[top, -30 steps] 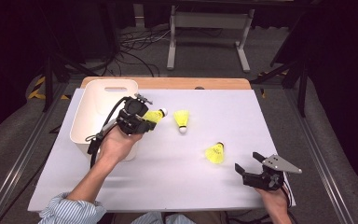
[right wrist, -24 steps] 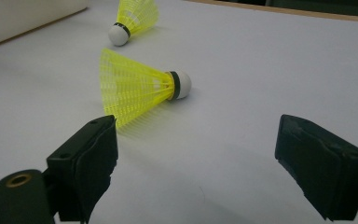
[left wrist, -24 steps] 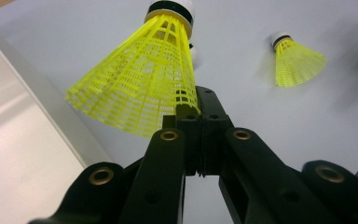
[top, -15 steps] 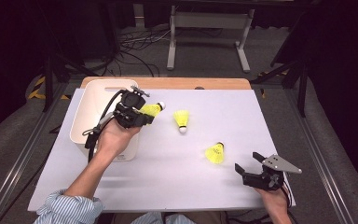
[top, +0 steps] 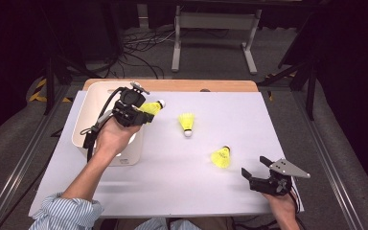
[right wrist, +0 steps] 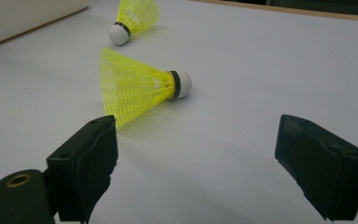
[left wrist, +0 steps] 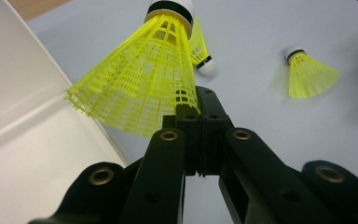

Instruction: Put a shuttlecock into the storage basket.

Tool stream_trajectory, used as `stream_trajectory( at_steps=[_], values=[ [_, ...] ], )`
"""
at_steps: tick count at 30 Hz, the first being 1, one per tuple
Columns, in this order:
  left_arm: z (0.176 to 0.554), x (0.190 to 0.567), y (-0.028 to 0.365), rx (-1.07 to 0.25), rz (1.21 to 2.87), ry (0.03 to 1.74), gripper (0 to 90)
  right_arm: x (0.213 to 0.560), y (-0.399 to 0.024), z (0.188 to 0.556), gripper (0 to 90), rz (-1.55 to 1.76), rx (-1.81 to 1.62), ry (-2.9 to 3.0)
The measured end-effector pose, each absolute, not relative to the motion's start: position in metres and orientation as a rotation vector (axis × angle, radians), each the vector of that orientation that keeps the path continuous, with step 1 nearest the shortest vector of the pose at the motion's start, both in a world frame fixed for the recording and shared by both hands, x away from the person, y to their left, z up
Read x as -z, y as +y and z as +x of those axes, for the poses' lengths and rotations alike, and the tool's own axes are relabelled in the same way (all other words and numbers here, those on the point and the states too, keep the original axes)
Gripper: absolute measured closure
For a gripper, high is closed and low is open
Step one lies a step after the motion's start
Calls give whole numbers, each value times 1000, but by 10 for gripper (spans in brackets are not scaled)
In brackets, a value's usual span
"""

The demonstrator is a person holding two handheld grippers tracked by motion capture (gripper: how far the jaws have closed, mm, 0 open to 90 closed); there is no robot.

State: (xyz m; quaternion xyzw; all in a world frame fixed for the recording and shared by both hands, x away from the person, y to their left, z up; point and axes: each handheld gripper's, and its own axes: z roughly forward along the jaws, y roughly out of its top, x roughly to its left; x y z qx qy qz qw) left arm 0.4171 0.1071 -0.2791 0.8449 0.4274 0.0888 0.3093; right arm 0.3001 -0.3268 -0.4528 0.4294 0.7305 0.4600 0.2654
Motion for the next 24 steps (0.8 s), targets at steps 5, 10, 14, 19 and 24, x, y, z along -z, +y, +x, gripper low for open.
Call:
stream_trajectory(
  at_steps=[5, 10, 14, 19, 24],
  values=[
    [418, 277, 112, -242, 2225, 1138, 894, 453, -327, 300, 139, 1160, -1242, 1973],
    [419, 275, 117, -253, 2223, 1152, 894, 453, -327, 300, 138, 1160, -1242, 1973],
    [420, 275, 120, -264, 2218, 1162, 893, 453, -327, 300, 139, 1160, -1242, 1973],
    [421, 277, 126, -264, 2212, 1175, 893, 453, -327, 300, 138, 1163, -1243, 1972],
    [422, 277, 130, -263, 2205, 1187, 893, 453, -327, 300, 138, 1163, -1243, 1972]
  ],
)
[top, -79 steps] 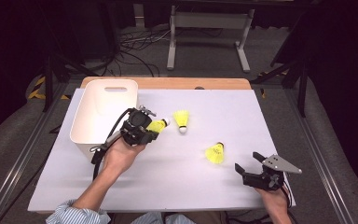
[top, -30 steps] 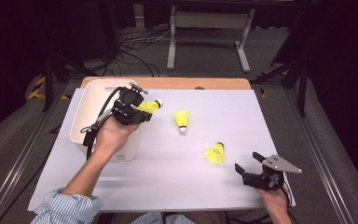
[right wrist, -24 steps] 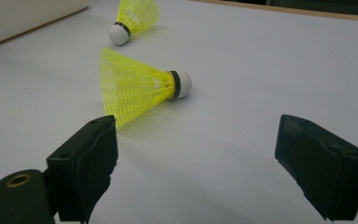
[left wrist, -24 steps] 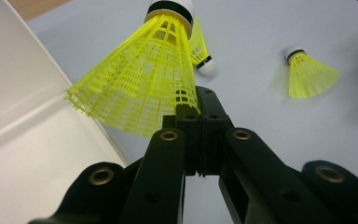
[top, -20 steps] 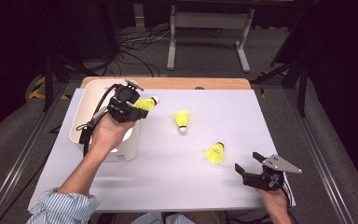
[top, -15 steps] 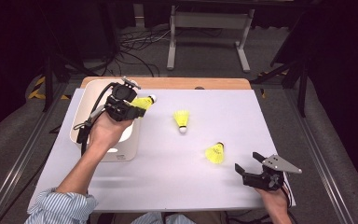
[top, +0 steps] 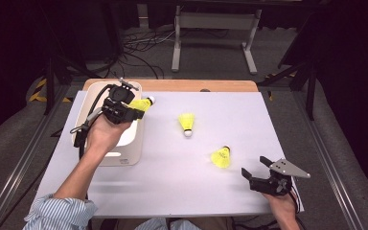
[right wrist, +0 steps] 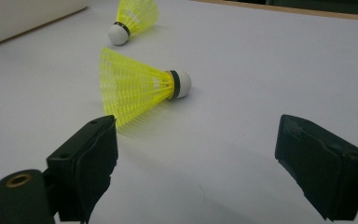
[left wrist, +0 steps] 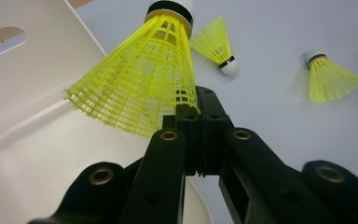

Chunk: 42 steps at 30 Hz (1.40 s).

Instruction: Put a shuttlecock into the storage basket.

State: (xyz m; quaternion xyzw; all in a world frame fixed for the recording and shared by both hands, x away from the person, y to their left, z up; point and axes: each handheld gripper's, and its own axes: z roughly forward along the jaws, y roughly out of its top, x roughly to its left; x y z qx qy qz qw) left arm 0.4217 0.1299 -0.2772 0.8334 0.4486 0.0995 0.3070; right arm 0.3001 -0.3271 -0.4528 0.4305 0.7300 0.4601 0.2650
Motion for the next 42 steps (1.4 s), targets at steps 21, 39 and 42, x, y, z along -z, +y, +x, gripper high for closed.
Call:
stream_trajectory(
  at_steps=[21, 39, 42],
  values=[
    [426, 282, 150, -290, 2166, 1261, 891, 453, -327, 300, 138, 1161, -1242, 1977],
    [436, 296, 163, -300, 2140, 1330, 891, 453, -327, 300, 138, 1158, -1243, 1977],
    [439, 298, 164, -298, 2139, 1340, 890, 453, -327, 300, 138, 1160, -1244, 1976]
  ],
)
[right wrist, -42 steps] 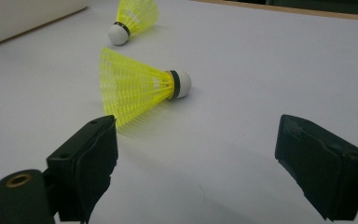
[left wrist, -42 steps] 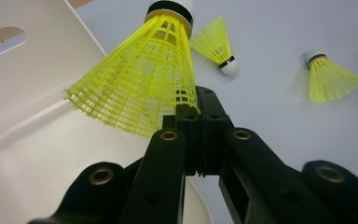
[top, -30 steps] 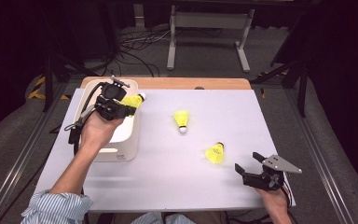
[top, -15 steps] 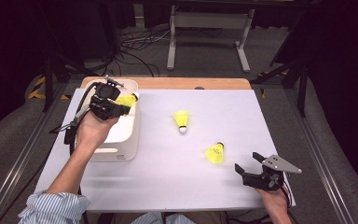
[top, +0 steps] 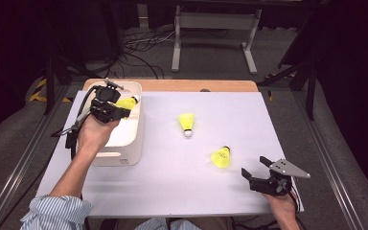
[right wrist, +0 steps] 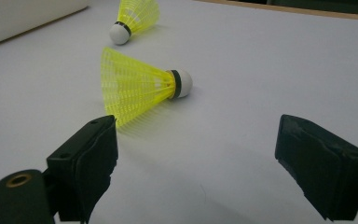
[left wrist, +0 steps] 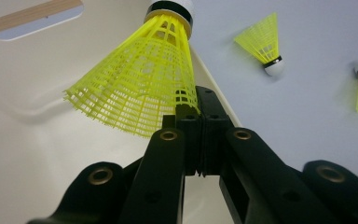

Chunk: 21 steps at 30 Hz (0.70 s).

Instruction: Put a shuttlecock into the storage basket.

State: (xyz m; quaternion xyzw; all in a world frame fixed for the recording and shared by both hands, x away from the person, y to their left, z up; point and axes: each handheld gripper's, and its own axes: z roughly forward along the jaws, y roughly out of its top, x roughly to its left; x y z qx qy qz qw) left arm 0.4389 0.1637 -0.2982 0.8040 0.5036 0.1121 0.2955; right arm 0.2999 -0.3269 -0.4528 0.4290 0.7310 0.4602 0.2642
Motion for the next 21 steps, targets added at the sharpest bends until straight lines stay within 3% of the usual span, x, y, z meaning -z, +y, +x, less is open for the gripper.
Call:
stream_trajectory(
  at_steps=[21],
  values=[
    [463, 319, 170, -270, 2141, 1430, 889, 453, -326, 300, 139, 1156, -1241, 1986]
  ],
)
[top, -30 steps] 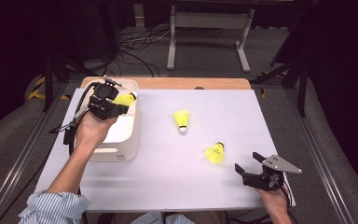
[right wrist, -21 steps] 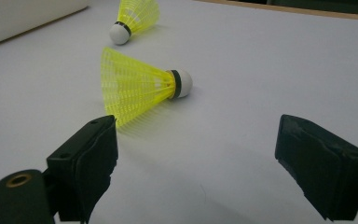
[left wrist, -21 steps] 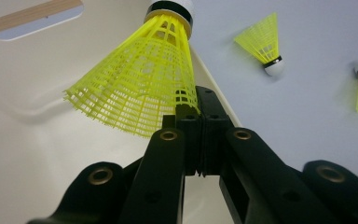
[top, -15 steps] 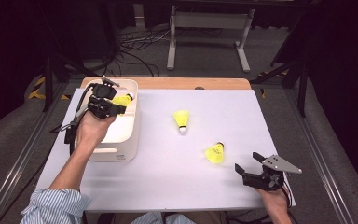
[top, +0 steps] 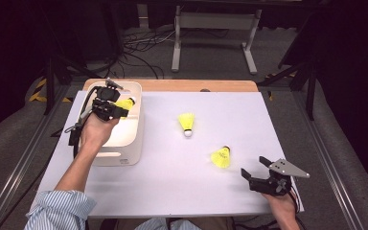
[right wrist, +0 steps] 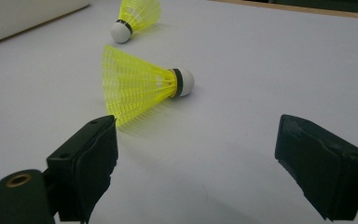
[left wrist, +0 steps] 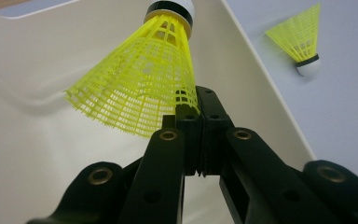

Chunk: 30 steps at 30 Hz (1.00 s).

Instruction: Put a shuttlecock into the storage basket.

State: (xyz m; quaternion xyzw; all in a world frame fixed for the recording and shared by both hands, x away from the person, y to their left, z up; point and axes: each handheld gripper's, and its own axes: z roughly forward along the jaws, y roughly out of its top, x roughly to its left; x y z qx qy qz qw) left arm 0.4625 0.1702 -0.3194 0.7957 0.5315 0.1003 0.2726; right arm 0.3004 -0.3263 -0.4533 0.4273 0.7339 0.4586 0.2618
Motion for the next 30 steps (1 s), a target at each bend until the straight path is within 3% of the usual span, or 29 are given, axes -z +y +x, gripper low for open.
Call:
stream_trajectory(
  at_steps=[30],
  values=[
    [487, 348, 170, -178, 2181, 1505, 888, 454, -326, 301, 139, 1154, -1241, 1996]
  ],
)
